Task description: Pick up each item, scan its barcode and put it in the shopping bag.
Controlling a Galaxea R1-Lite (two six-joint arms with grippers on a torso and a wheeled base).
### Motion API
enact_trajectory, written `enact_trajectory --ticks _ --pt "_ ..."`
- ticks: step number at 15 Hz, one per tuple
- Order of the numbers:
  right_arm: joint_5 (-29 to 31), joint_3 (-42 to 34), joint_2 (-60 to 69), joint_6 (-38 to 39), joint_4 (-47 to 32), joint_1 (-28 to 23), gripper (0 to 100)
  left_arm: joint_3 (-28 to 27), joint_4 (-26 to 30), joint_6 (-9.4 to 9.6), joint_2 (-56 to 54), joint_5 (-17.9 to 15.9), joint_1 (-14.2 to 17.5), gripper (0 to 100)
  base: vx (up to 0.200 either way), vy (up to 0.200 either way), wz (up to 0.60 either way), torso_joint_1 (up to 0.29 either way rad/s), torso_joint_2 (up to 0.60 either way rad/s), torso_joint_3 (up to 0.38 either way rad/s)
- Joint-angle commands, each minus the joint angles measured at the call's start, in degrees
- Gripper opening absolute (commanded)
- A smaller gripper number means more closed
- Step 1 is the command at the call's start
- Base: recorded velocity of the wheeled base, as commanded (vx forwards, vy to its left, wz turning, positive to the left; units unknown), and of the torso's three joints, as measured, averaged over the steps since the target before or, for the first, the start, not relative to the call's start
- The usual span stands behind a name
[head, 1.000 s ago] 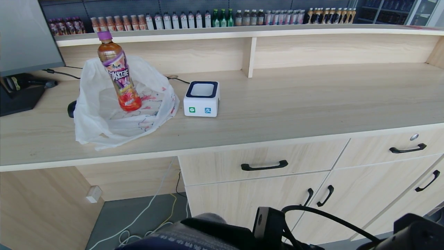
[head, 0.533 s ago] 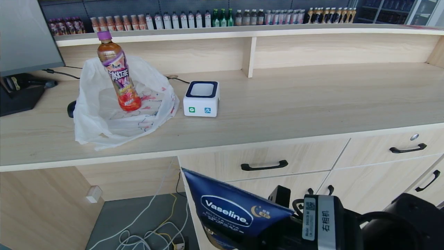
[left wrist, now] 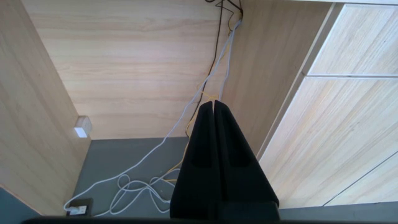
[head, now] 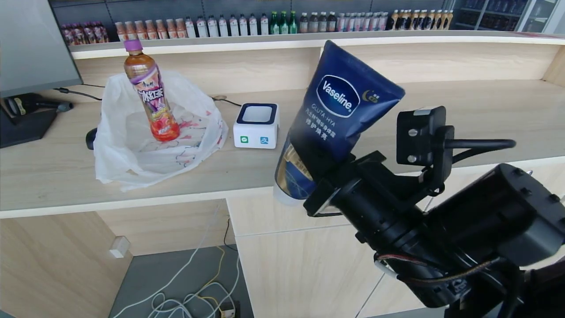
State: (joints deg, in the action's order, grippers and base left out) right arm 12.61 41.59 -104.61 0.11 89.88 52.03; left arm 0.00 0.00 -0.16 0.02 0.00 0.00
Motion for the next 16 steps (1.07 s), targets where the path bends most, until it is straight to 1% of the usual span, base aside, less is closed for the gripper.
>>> enact_trajectory --ticks 1,3,6,9,16 --pt "1.7 4.6 -1.7 0.3 0.1 -5.1 0 0.0 0.0 -0.02 0.0 0.0 0.0 0 0.0 0.0 0.0 0.0 0.0 0.0" --pt "1.6 6.0 -2.4 0.3 0.1 -6.9 0 0.0 0.0 -0.02 0.0 0.0 0.0 0 0.0 0.0 0.0 0.0 0.0 0.0" --pt "1.6 5.4 -2.4 0.9 0.1 -8.1 0 0.0 0.0 -0.02 0.0 0.0 0.0 0 0.0 0.0 0.0 0.0 0.0 0.0" --pt "1.7 7.0 -2.8 1.2 0.1 -9.6 0 0.0 0.0 0.07 0.0 0.0 0.0 0 0.0 0.0 0.0 0.0 0.0 0.0" --pt "1.7 7.4 -3.3 1.2 0.1 -10.2 0 0.0 0.0 0.16 0.0 0.0 0.0 0 0.0 0.0 0.0 0.0 0.0 0.0"
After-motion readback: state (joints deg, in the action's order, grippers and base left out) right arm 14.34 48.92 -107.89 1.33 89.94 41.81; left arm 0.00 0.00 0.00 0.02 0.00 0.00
